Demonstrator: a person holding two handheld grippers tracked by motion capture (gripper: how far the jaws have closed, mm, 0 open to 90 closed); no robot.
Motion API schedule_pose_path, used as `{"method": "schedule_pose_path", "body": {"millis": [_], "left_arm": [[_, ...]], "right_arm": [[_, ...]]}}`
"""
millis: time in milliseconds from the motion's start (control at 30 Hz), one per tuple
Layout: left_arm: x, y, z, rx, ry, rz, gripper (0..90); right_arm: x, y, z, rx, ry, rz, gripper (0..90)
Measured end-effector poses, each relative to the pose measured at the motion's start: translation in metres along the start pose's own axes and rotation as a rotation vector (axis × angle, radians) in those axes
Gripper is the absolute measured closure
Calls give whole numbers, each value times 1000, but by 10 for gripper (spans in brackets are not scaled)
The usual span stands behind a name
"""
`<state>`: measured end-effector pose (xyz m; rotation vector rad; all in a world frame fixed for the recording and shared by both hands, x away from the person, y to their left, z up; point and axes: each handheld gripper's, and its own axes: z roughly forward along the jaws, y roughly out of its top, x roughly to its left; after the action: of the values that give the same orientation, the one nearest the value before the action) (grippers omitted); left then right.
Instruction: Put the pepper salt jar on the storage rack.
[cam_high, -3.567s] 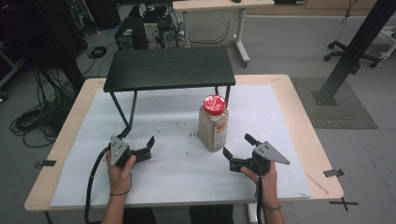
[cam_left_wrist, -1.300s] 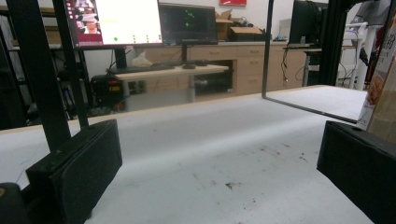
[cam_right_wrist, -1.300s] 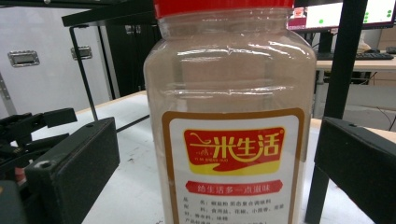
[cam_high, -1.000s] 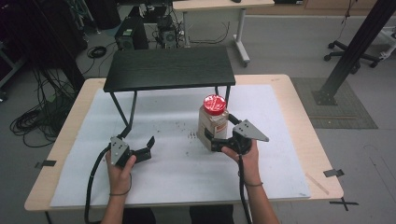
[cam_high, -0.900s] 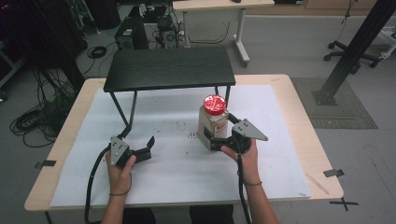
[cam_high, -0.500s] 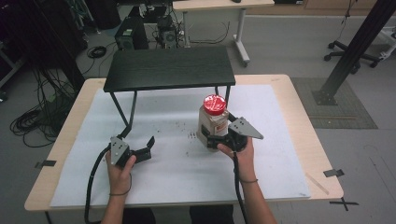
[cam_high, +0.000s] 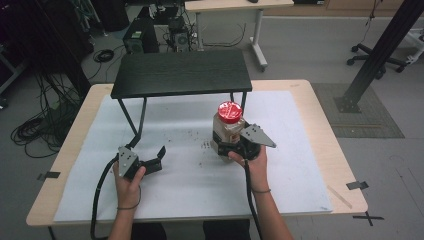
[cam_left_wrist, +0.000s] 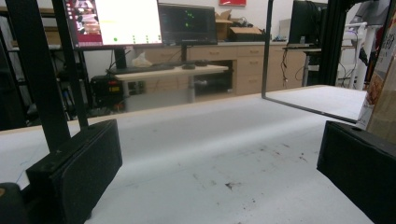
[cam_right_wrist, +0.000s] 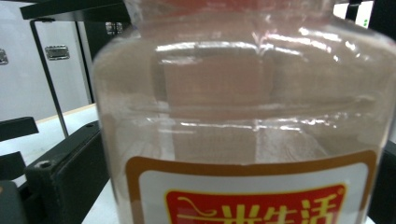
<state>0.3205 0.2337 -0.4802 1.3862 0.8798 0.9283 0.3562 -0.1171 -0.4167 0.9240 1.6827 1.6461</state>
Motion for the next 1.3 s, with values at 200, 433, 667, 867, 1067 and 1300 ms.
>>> {"method": "schedule_pose_path", "body": {"millis": [200, 433, 667, 867, 1067, 1300], "left_arm": [[0, 0, 0, 0, 0, 0, 2], [0, 0, 0, 0, 0, 0, 2], [0, 0, 0, 0, 0, -1, 2], [0, 0, 0, 0, 0, 0, 2], [0, 0, 0, 0, 0, 1, 2], [0, 0, 0, 0, 0, 2, 2]], "right_arm": [[-1, -2, 3, -2, -7, 8, 1], [0, -3, 5, 3, -7, 10, 0], [0, -4, 6, 3, -6, 13, 0], [0, -4, 6, 7, -3, 14, 1], [0, -5, 5, 4, -5, 14, 17], [0, -6, 4, 3, -5, 13, 33]]}}
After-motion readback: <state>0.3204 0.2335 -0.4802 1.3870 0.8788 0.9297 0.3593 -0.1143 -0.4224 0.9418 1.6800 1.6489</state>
